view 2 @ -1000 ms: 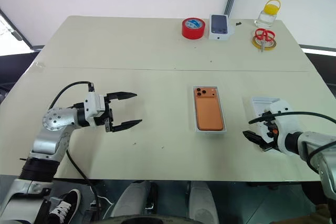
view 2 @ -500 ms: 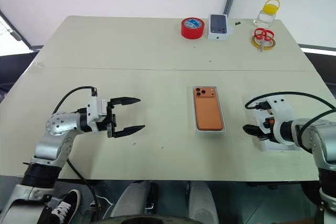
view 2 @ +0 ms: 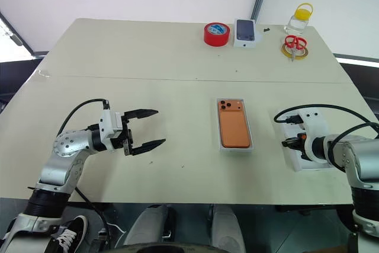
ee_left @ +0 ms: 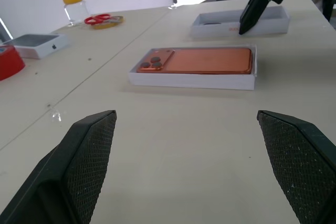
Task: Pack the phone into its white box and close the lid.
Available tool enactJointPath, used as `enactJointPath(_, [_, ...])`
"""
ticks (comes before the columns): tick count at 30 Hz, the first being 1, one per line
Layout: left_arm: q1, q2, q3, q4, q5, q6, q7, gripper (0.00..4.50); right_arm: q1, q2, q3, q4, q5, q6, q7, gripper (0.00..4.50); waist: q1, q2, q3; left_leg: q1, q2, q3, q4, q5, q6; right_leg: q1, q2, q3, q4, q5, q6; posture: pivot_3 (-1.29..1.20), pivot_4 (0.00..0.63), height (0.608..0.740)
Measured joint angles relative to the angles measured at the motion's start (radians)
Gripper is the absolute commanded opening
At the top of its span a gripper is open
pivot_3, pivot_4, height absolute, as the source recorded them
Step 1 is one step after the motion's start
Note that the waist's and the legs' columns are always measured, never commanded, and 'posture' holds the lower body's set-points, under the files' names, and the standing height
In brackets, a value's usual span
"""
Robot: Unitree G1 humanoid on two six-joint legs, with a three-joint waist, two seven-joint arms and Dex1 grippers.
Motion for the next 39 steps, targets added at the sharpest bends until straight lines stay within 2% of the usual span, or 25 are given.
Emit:
enactJointPath(12, [-0.037,-0.004,-0.001,0.005,0.006,0.000,0.003,4.50,-0.046,0.042,-0.023,0.026,0.003,0.032,-0.016,0.02,-0.012,-0.001,0.000,0.000,0.001,0.000,0.000,0.000,0.000,0.000,0.001,0.000,-0.001,0.000,0.000,0.00,0.150,0.740])
enactJointPath(17, [-0.041,-0.014,-0.009,0.018,0.018,0.002,0.016,4.50,-0.172,0.095,-0.040,0.131,0.003,0.003,-0.034,0.02,-0.030,0.006,0.003,-0.003,0.002,0.001,-0.001,0.000,0.000,-0.004,0.002,0.001,-0.001,0.001,0.000,0.00,0.150,0.740])
enactJointPath(20, [-0.058,-0.028,-0.016,0.034,0.021,0.014,0.035,4.50,-0.322,0.175,-0.069,0.186,0.027,-0.069,-0.031,0.02,-0.040,0.010,0.006,-0.003,0.002,0.002,-0.001,0.000,0.000,-0.005,0.003,0.001,0.001,0.002,0.002,0.00,0.150,0.740])
enactJointPath(23, [-0.076,-0.031,-0.019,0.040,0.018,0.051,0.044,3.65,-0.428,0.283,-0.130,0.198,0.074,-0.097,-0.050,0.00,-0.043,0.010,0.006,-0.003,0.003,0.000,-0.002,0.000,0.001,-0.006,0.004,0.001,0.003,0.003,0.004,0.00,0.150,0.740])
enactJointPath(28, [-0.082,-0.066,-0.018,0.042,0.016,0.111,0.095,1.13,-0.492,0.512,-0.245,0.175,0.177,-0.069,-0.120,0.00,-0.044,0.011,0.006,-0.004,0.003,0.000,-0.002,0.000,0.001,-0.006,0.003,0.001,0.004,0.003,0.004,0.00,0.150,0.740])
enactJointPath(30, [-0.090,-0.083,-0.018,0.042,0.014,0.131,0.119,0.21,-0.484,0.577,-0.251,0.131,0.216,-0.042,-0.141,0.00,-0.044,0.011,0.006,-0.004,0.003,0.000,-0.002,0.000,0.001,-0.006,0.003,0.001,0.004,0.003,0.004,0.00,0.150,0.740])
enactJointPath(31, [-0.092,-0.089,-0.016,0.040,0.008,0.142,0.128,0.03,-0.468,0.616,-0.254,0.086,0.237,-0.024,-0.152,0.00,-0.044,0.011,0.006,-0.004,0.003,0.000,-0.002,0.000,0.001,-0.006,0.003,0.001,0.005,0.003,0.004,0.00,0.150,0.740])
enactJointPath(36, [-0.094,-0.121,-0.018,0.022,0.002,0.156,0.175,0.03,-0.400,0.806,-0.292,-0.088,0.422,0.144,-0.178,0.00,-0.047,0.012,0.007,-0.004,0.003,0.000,-0.002,0.000,0.001,-0.008,0.003,0.001,0.006,0.003,0.003,0.00,0.150,0.740])
enactJointPath(39, [-0.097,-0.136,-0.017,0.017,0.005,0.157,0.207,0.03,-0.333,0.845,-0.290,-0.124,0.597,0.186,-0.224,0.00,-0.045,0.013,0.007,-0.004,0.003,-0.001,-0.002,0.000,0.001,-0.007,0.002,0.001,0.005,0.003,0.003,0.00,0.150,0.740])
